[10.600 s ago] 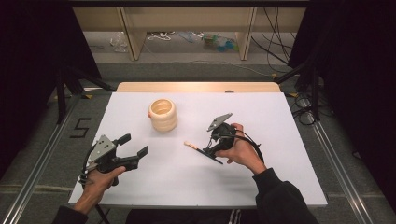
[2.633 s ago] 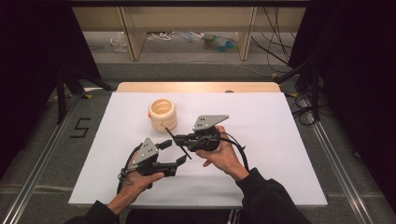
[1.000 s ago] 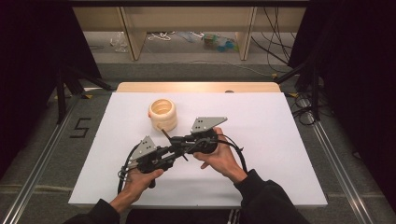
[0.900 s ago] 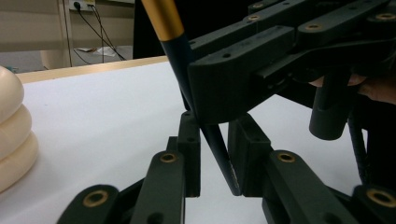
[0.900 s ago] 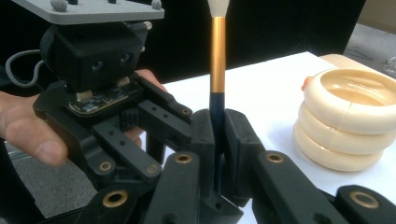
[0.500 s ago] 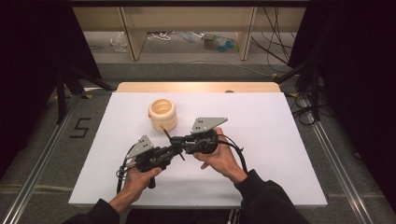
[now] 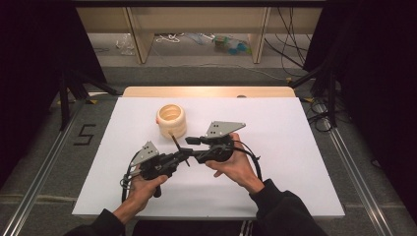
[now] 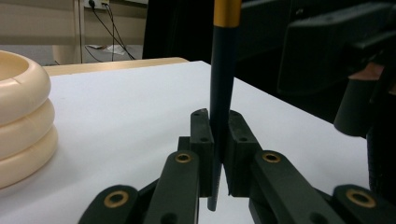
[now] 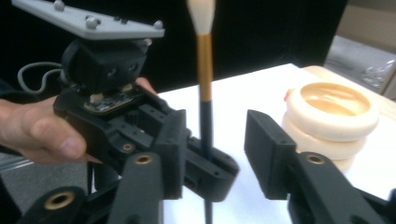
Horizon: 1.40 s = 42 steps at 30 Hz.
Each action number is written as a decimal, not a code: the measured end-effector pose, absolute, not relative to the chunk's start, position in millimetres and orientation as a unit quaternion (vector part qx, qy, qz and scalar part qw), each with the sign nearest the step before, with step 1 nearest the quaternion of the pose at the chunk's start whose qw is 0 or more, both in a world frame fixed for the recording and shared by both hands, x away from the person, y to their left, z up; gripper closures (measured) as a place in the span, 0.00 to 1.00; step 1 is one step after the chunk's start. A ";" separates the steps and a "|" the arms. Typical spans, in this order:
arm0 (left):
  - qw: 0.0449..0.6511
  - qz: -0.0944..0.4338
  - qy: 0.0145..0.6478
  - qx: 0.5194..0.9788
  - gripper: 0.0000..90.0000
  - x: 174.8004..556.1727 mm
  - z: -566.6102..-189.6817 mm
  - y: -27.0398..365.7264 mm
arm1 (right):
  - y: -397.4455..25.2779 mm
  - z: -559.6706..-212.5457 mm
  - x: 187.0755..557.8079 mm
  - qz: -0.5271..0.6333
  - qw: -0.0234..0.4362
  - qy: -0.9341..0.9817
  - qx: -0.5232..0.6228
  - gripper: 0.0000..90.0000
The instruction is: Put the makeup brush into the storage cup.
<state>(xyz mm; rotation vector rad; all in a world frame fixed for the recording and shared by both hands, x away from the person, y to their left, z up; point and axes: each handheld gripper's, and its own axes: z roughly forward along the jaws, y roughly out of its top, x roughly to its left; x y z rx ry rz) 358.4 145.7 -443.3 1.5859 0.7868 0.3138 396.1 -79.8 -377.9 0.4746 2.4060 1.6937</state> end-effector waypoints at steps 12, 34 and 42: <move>0.613 0.157 0.341 0.695 0.93 360.2 -441.4 152.6 | -99.3 -373.3 396.8 0.548 0.114 0.805 0.197 0.44; 0.602 0.185 0.360 0.688 0.93 365.1 -439.5 168.7 | -154.1 -388.6 397.2 0.532 0.164 0.788 0.265 0.24; 0.599 0.187 0.366 0.687 0.93 367.7 -440.1 171.8 | -173.0 -394.8 395.1 0.530 0.182 0.778 0.285 0.24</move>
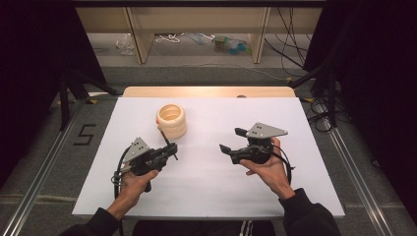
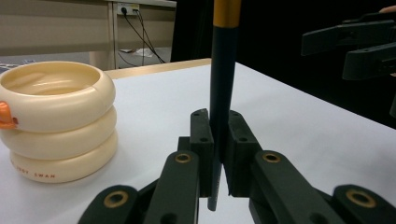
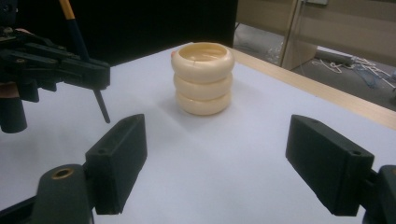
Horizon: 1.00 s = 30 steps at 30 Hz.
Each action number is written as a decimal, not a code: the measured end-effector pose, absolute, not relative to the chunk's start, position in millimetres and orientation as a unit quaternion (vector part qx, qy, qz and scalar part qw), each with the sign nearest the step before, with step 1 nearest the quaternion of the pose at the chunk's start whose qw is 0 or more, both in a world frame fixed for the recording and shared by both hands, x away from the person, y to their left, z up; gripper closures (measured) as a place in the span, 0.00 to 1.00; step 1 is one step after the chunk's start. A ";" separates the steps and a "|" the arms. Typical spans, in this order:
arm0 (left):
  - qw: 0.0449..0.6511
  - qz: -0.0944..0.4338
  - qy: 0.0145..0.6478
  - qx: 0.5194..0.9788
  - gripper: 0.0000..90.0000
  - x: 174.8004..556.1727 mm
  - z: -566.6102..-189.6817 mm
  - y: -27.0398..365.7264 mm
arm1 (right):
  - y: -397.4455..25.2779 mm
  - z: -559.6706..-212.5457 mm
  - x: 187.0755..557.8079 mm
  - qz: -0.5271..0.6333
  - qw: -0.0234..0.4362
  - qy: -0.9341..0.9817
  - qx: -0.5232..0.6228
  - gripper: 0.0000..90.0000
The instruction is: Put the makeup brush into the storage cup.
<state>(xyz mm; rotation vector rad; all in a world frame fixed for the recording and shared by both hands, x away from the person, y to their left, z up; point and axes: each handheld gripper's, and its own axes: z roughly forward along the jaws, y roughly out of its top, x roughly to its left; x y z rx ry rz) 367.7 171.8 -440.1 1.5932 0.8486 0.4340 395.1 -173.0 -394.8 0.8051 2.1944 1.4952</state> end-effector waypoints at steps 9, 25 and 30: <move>0.598 0.190 0.374 0.683 0.93 370.1 -439.9 176.7 | -188.4 -397.5 390.6 0.530 0.188 0.773 0.294 0.24; 0.593 0.196 0.381 0.681 0.93 378.0 -437.7 182.9 | -205.5 -407.4 382.7 0.532 0.193 0.769 0.298 0.23; 0.593 0.200 0.386 0.678 0.93 381.2 -437.3 185.9 | -206.7 -411.3 382.3 0.530 0.191 0.770 0.299 0.23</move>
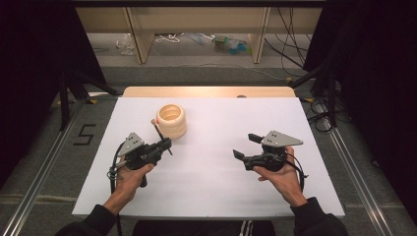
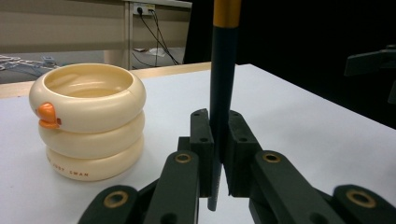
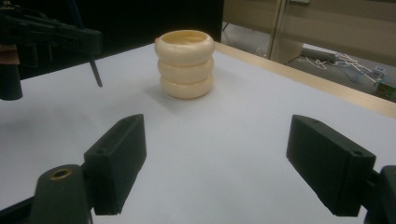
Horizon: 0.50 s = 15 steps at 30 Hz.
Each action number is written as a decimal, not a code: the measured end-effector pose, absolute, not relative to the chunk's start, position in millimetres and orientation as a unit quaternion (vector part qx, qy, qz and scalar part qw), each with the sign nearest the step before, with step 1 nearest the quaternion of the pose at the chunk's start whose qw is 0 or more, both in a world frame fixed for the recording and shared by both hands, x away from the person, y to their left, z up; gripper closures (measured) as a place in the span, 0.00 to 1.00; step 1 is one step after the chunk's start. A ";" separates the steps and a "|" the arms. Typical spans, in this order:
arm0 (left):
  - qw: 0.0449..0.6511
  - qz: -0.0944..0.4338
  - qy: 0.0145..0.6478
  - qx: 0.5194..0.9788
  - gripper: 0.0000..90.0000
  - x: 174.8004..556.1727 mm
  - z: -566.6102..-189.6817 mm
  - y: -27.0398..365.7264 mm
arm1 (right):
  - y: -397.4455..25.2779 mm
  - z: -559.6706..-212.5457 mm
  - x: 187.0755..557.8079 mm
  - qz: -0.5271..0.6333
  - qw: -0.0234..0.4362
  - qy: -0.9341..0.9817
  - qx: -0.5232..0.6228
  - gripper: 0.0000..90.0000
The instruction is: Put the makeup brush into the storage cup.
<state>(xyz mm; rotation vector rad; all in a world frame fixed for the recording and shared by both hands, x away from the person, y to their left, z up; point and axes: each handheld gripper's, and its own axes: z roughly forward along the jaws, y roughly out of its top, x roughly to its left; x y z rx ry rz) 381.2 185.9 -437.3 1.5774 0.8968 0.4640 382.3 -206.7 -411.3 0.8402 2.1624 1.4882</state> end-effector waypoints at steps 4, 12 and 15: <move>0.592 0.203 0.385 0.678 0.93 383.4 -435.3 188.4 | -209.1 -414.1 380.6 0.523 0.194 0.773 0.303 0.23; 0.593 0.217 0.391 0.670 0.93 390.6 -429.1 196.7 | -218.0 -417.5 375.6 0.524 0.194 0.770 0.307 0.23; 0.592 0.222 0.395 0.667 0.93 393.8 -427.3 199.8 | -221.2 -418.4 373.4 0.525 0.202 0.767 0.309 0.23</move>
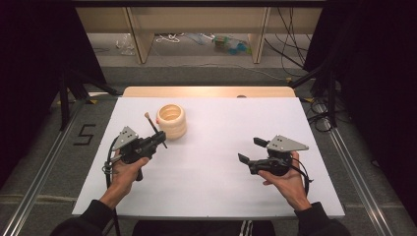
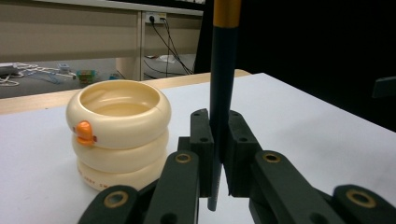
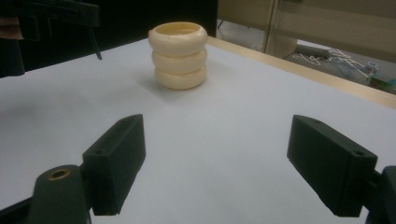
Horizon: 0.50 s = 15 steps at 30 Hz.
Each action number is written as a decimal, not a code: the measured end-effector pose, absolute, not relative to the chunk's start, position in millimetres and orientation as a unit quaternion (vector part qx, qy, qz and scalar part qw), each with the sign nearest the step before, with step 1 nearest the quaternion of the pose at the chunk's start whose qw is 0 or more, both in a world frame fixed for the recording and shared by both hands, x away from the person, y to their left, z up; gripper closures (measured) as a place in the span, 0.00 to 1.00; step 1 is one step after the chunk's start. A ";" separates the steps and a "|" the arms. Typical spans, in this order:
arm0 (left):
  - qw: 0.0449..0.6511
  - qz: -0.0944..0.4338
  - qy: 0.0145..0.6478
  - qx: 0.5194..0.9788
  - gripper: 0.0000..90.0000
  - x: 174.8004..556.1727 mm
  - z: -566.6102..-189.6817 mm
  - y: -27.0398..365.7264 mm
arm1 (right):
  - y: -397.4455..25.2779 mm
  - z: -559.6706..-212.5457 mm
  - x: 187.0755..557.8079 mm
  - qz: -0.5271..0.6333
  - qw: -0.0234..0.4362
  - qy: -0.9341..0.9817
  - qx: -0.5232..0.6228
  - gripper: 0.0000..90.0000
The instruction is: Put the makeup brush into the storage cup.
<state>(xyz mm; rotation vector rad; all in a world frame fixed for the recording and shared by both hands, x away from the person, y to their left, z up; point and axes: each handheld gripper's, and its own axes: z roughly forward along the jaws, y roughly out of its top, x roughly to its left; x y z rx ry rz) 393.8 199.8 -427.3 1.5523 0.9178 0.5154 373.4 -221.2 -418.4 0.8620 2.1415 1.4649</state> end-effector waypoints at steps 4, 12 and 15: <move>0.587 0.229 0.397 0.668 0.93 397.3 -426.1 203.7 | -226.1 -419.6 371.1 0.524 0.203 0.765 0.314 0.21; 0.579 0.230 0.397 0.675 0.93 402.3 -426.0 206.3 | -239.2 -424.3 368.0 0.520 0.219 0.759 0.325 0.19; 0.577 0.230 0.398 0.676 0.93 404.8 -425.2 206.7 | -244.6 -425.8 366.3 0.517 0.222 0.757 0.332 0.19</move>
